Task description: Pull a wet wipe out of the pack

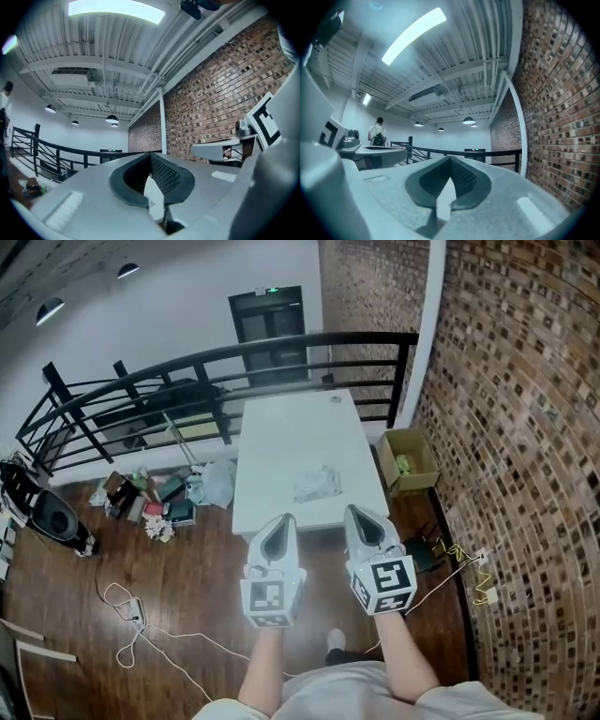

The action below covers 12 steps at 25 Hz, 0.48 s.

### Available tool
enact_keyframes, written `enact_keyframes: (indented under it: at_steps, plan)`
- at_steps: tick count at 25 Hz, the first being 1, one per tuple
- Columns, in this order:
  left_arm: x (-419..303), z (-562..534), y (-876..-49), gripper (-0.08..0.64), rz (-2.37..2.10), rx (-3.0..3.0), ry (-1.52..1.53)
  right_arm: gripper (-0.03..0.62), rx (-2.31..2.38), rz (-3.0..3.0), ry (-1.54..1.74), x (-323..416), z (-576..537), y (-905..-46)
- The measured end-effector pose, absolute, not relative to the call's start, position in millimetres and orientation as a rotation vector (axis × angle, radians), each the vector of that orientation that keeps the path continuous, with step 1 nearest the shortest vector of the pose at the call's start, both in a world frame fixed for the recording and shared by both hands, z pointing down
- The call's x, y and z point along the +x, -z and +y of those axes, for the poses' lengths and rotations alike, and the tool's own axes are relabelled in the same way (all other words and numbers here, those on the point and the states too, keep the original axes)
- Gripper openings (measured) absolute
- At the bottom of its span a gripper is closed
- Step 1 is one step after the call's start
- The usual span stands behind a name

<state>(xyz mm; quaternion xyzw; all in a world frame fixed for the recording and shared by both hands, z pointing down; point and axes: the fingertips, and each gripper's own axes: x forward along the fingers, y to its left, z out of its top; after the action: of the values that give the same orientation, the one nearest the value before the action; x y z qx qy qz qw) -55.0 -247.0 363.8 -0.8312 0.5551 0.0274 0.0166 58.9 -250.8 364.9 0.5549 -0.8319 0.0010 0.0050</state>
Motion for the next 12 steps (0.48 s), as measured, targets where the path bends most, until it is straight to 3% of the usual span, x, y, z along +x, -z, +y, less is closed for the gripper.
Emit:
enact_keyframes:
  at_steps: [5, 12]
  plan:
    - [-45, -306, -385, 0.015, 1.763, -2.583, -0.034, -0.011, 1.687, -2.616, -0.096, 69, -323, -390]
    - [-68, -369, -405, 0.015, 1.774, -2.662, -0.028, -0.011, 1.575, -2.644, -0.135, 28, -382, -415]
